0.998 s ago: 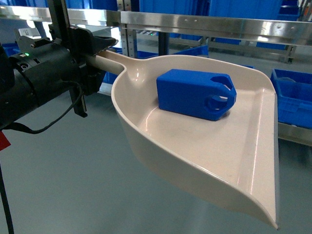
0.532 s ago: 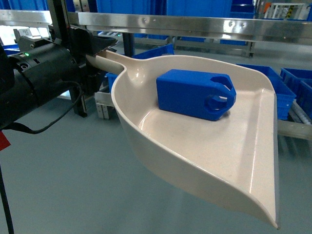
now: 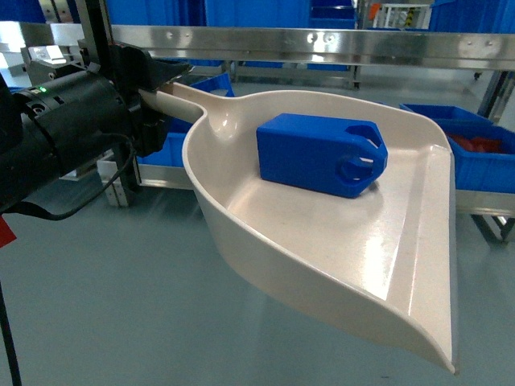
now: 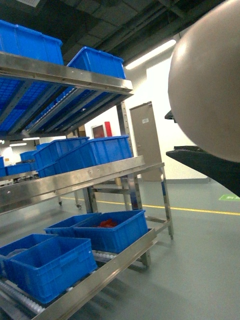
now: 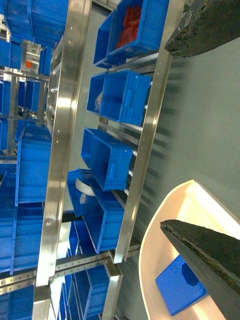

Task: Place part in tray to right shelf

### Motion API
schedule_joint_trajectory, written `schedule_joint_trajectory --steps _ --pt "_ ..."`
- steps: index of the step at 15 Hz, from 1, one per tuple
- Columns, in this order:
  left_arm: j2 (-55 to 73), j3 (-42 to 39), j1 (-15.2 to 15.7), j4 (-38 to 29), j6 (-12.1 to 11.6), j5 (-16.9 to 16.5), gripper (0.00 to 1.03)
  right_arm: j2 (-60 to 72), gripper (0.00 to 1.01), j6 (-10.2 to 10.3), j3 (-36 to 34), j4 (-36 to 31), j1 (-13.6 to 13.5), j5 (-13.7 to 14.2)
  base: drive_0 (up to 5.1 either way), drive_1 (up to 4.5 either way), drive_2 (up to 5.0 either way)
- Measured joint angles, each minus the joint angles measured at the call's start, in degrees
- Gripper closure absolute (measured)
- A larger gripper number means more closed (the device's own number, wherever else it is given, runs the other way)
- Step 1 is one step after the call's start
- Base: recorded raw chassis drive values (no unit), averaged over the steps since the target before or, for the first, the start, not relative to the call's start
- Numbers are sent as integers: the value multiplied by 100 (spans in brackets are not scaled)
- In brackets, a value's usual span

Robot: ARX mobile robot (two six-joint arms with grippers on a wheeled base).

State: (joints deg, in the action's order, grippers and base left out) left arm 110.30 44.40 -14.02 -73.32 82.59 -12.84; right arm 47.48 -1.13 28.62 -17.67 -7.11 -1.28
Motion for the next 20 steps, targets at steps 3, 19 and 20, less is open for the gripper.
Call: schedule_joint_trajectory --steps 3,19,20 --pt "0 0 -9 2 0 -7 91 -2 3 0 2 0 0 0 -185 -185 -185" --pt "0 0 -13 -2 0 -22 91 -7 3 0 0 -2 0 2 -8 -8 -8" --pt "0 0 -13 0 0 -22 91 -7 3 0 0 -2 0 2 0 0 0"
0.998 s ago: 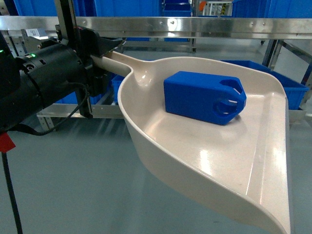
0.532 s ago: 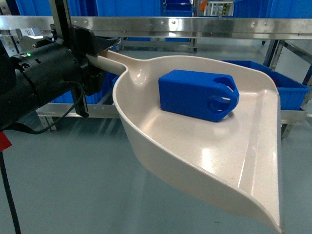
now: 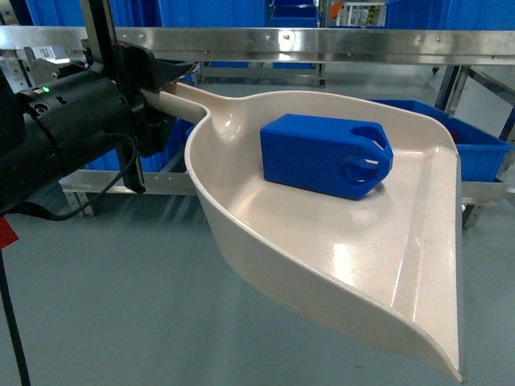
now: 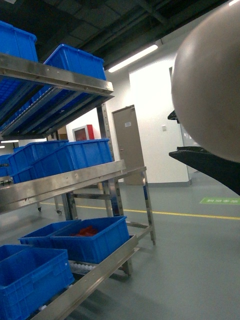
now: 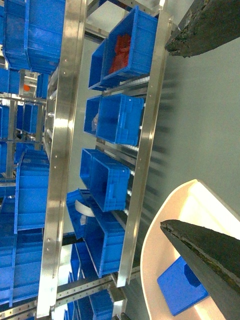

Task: Place part in tray to right shelf

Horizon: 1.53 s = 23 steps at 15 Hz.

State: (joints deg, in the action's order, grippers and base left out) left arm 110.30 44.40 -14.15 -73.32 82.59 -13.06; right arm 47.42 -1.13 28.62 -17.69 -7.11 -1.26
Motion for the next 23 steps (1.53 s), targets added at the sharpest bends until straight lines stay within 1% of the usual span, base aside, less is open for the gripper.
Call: schedule_joint_trajectory --steps 23 --pt "0 -2 0 9 0 13 91 0 3 0 0 0 0 0 0 0 0"
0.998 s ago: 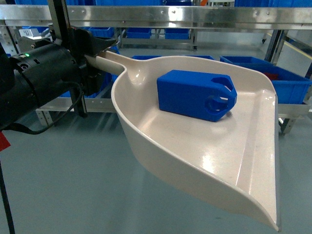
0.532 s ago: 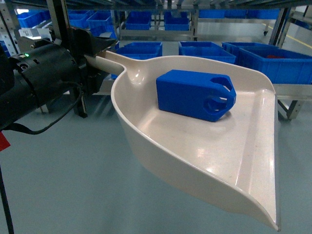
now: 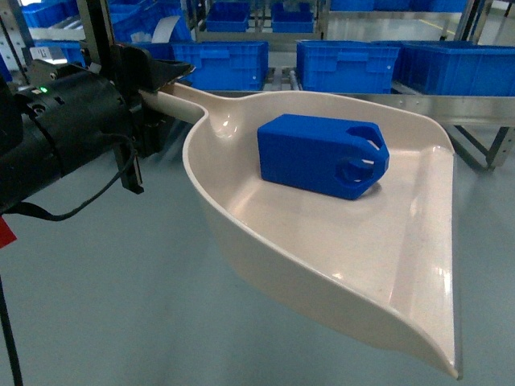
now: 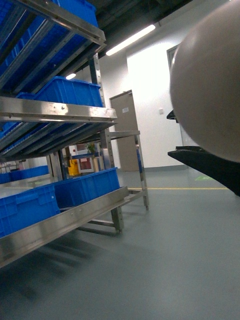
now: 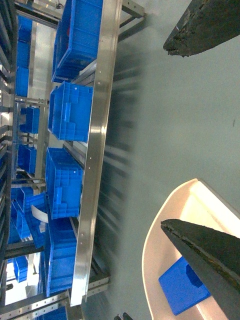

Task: Place part in tray to right shelf

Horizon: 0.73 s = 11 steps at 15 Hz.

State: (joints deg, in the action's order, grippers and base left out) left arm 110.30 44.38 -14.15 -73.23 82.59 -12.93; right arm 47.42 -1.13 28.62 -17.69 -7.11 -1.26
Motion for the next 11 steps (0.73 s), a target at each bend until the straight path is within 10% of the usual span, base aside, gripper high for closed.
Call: schedule_joint_trajectory --steps 11 --pt "0 -4 0 -35 2 -9 91 -31 3 0 0 -13 0 0 -1 38 -40"
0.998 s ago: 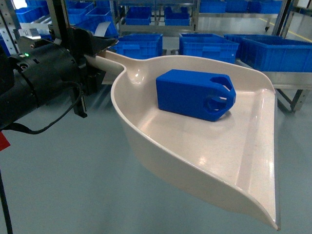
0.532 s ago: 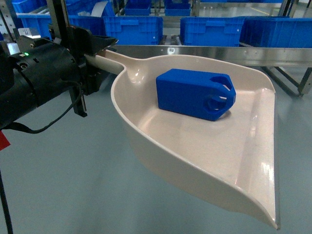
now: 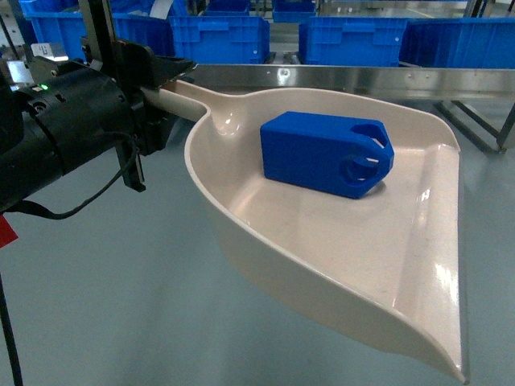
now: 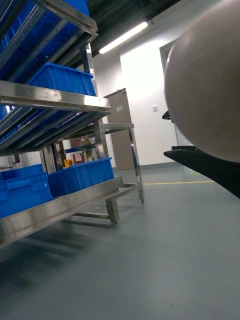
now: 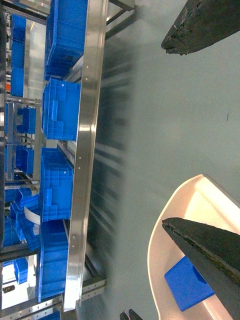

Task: Place part in tray to right shelf

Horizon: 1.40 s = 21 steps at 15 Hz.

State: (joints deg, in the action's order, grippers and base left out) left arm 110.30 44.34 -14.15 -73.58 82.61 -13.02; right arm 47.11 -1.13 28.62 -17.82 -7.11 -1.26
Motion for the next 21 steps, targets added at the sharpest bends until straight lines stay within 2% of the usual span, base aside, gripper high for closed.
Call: schedule_joint_trajectory --steps 21 --pt "0 0 0 20 -2 2 91 7 3 0 0 13 0 0 1 430 -428"
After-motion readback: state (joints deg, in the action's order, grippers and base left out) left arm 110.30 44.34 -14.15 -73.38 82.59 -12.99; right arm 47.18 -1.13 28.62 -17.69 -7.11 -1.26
